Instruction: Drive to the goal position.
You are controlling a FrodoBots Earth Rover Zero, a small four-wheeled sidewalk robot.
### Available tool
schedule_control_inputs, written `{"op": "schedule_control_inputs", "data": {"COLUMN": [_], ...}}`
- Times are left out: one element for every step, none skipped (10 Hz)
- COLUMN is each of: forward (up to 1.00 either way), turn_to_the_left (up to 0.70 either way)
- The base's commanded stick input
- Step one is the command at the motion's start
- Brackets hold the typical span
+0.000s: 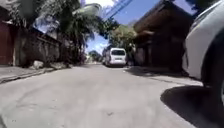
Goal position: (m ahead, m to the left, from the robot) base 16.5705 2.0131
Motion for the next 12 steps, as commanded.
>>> {"op": "schedule_control_inputs", "data": {"forward": [1.0, 1.0, 1.0, 1.0, 1.0, 1.0, 1.0, 1.0, 1.0, 1.0, 1.0, 1.0], "turn_to_the_left": [0.0, 0.0, 0.0, 0.0, 0.0, 0.0, 0.0, 0.0, 0.05, 0.11, 0.11, 0.09]}}
